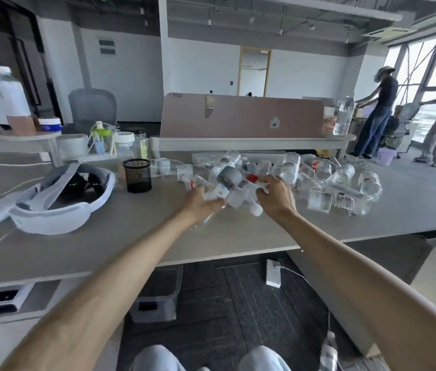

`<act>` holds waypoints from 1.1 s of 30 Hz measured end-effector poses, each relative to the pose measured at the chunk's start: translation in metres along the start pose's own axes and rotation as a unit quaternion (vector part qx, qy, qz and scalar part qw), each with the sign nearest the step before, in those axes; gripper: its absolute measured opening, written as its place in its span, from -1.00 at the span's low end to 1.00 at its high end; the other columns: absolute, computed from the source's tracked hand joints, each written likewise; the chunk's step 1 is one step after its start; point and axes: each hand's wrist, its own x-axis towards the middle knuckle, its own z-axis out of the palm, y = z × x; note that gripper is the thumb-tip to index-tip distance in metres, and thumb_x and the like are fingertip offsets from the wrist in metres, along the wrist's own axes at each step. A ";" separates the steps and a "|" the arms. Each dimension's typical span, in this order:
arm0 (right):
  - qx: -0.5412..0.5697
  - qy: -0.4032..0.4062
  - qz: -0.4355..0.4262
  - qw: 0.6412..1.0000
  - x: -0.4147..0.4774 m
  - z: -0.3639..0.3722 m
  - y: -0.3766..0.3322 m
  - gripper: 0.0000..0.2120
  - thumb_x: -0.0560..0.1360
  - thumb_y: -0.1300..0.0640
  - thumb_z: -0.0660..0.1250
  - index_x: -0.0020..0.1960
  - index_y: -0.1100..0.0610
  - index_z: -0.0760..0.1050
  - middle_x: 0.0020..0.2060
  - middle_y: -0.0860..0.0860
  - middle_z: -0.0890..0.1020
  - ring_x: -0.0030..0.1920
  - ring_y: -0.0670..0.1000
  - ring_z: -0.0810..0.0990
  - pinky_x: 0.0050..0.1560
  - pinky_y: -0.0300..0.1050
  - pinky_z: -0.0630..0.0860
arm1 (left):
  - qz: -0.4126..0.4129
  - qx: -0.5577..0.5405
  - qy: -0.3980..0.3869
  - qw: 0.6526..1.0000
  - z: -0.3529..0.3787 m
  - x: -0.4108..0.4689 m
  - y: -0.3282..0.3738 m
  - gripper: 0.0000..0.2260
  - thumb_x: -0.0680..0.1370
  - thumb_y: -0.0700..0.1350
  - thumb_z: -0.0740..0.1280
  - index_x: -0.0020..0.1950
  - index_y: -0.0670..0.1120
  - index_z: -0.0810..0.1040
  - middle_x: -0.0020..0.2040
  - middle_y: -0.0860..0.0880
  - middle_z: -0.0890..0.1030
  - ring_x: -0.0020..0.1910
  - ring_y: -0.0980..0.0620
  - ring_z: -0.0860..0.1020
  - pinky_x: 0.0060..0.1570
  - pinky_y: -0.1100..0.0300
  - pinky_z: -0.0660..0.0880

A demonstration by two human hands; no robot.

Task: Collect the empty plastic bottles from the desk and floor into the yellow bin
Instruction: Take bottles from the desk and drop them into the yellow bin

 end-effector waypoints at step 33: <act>-0.064 -0.151 -0.004 0.986 0.029 0.129 -0.061 -0.26 0.39 -0.13 0.44 0.39 0.16 0.18 0.26 0.19 0.41 0.09 0.25 0.55 0.01 0.08 0.53 | -0.153 -0.222 0.152 0.951 -0.072 -0.035 -0.063 -0.74 0.54 0.19 0.30 -0.05 0.00 0.49 -0.13 -0.04 0.59 -0.19 0.06 0.56 -0.21 0.20 0.46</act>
